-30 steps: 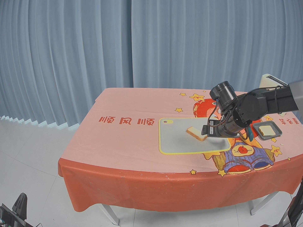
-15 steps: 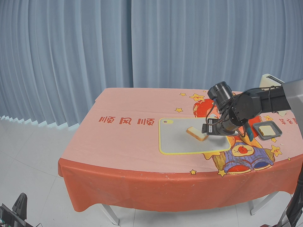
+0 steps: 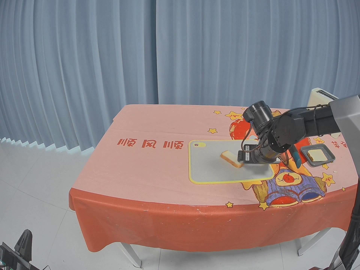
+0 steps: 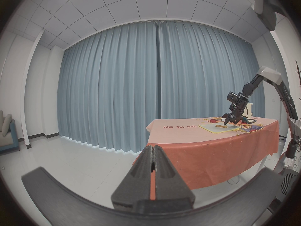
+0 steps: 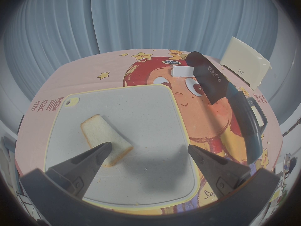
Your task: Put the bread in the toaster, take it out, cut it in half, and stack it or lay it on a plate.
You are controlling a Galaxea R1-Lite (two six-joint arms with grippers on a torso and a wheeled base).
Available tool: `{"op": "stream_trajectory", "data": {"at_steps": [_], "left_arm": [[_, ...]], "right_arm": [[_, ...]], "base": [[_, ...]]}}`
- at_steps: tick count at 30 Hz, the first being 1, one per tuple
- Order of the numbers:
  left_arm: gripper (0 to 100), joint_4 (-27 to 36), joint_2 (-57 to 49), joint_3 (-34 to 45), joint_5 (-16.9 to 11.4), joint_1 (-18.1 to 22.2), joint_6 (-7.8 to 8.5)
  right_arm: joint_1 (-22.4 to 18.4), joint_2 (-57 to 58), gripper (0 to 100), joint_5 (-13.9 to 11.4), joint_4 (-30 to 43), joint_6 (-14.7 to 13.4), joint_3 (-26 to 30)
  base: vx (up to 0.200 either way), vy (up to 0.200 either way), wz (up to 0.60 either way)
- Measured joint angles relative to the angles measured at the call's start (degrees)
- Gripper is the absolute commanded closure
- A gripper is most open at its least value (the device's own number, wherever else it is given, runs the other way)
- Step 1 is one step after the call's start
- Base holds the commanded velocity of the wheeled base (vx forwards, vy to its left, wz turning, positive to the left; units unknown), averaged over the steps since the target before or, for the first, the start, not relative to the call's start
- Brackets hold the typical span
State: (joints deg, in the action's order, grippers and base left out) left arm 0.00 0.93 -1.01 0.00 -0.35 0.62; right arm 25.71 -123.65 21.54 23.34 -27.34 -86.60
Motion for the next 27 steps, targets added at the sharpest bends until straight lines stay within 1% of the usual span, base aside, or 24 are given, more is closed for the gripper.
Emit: {"op": "stream_trajectory", "data": {"at_steps": [3, 4, 19, 24, 27], "left_arm": [[100, 0.00, 0.00, 0.00, 0.00, 0.00, 0.00], [100, 0.00, 0.00, 0.00, 0.00, 0.00, 0.00], [100, 0.00, 0.00, 0.00, 0.00, 0.02, -0.02], [100, 0.00, 0.00, 0.00, 0.00, -0.02, 0.00], [100, 0.00, 0.00, 0.00, 0.00, 0.00, 0.00]], "right_arm": [[0.04, -0.05, 0, 0.02, -0.02, -0.02, 0.06], [0.04, -0.06, 100, 0.05, -0.02, -0.02, 0.11], [-0.28, -0.33, 100, 0.07, 0.02, -0.10, 0.61], [-0.66, 0.37, 100, 1.45, 0.02, -0.10, 0.61], [-0.61, 1.35, 100, 1.63, -0.02, -0.05, 0.61]], "base": [[0.000, 0.000, 0.00], [0.000, 0.000, 0.00], [0.000, 0.000, 0.00], [0.000, 0.000, 0.00], [0.000, 0.000, 0.00]]}}
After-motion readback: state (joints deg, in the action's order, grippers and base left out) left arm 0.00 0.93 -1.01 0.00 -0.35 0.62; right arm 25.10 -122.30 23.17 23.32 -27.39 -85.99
